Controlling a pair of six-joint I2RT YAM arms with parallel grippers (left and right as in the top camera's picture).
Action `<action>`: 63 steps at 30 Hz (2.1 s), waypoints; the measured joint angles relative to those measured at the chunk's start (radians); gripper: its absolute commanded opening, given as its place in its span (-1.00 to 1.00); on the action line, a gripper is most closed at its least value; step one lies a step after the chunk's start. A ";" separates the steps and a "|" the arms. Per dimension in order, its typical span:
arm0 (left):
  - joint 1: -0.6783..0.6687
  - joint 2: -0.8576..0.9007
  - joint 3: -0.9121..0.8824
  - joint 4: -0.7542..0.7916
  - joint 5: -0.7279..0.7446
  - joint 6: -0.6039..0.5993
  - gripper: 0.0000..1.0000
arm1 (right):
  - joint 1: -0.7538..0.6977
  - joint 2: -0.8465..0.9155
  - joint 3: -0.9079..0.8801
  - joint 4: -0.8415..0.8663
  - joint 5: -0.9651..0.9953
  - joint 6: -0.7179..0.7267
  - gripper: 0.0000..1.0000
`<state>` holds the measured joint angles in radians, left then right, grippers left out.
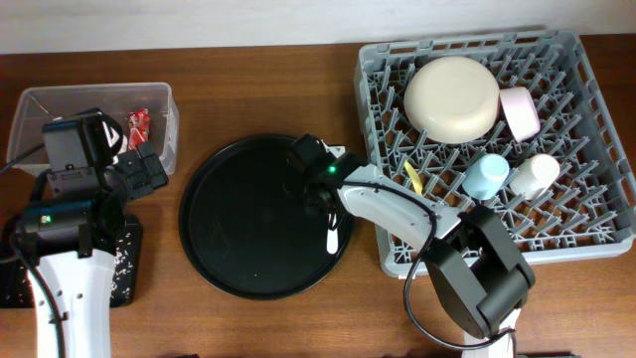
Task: Sort waste into correct bins and load items into the dishwasher rack
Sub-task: 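Return the right gripper to the tray and grasp the white fork, then carry the white fork into the rack beside the knife and release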
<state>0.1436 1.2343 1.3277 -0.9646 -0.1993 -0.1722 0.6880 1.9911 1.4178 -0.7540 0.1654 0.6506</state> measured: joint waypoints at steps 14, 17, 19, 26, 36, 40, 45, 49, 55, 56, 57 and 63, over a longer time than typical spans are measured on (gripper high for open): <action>0.000 0.000 0.000 0.000 0.000 0.000 0.99 | 0.000 0.000 -0.166 0.261 0.040 0.004 -0.17; 0.000 0.000 0.000 0.000 0.000 0.000 0.99 | 0.000 0.000 -0.171 0.266 0.054 0.004 -0.42; 0.000 0.000 0.000 0.000 0.000 0.000 0.99 | 0.000 0.000 -0.173 0.273 0.058 0.003 -0.51; 0.000 0.000 0.000 0.000 0.000 0.000 0.99 | 0.000 0.000 -0.173 0.280 0.055 0.002 -0.51; 0.000 0.000 0.000 0.000 0.000 0.000 0.99 | 0.000 -0.059 -0.173 0.262 0.047 -0.027 -0.92; 0.000 0.000 0.000 0.000 0.000 0.000 0.99 | 0.000 -0.103 -0.169 0.219 0.047 -0.079 -0.92; 0.000 0.000 0.000 -0.001 0.000 0.000 0.99 | -0.008 -0.387 -0.140 0.133 0.027 -0.116 -0.92; 0.000 0.000 0.000 -0.001 0.000 0.000 0.99 | -0.127 -0.534 -0.131 -0.017 0.021 -0.157 -0.92; 0.000 0.000 0.000 0.000 0.000 0.000 0.99 | -0.374 -0.472 -0.130 -0.130 0.021 -0.282 -0.92; 0.000 0.000 0.000 0.000 0.000 0.000 0.99 | -0.404 -0.447 -0.130 -0.131 0.020 -0.291 -0.92; 0.000 0.000 0.000 0.000 0.000 0.000 0.99 | -0.424 -0.428 -0.130 -0.131 0.016 -0.296 -0.92; 0.000 0.000 0.000 0.000 0.000 0.000 0.99 | -0.434 -0.292 -0.130 -0.122 0.001 -0.328 -0.92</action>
<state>0.1436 1.2343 1.3277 -0.9649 -0.1993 -0.1722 0.2543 1.6993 1.2877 -0.8764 0.1665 0.3225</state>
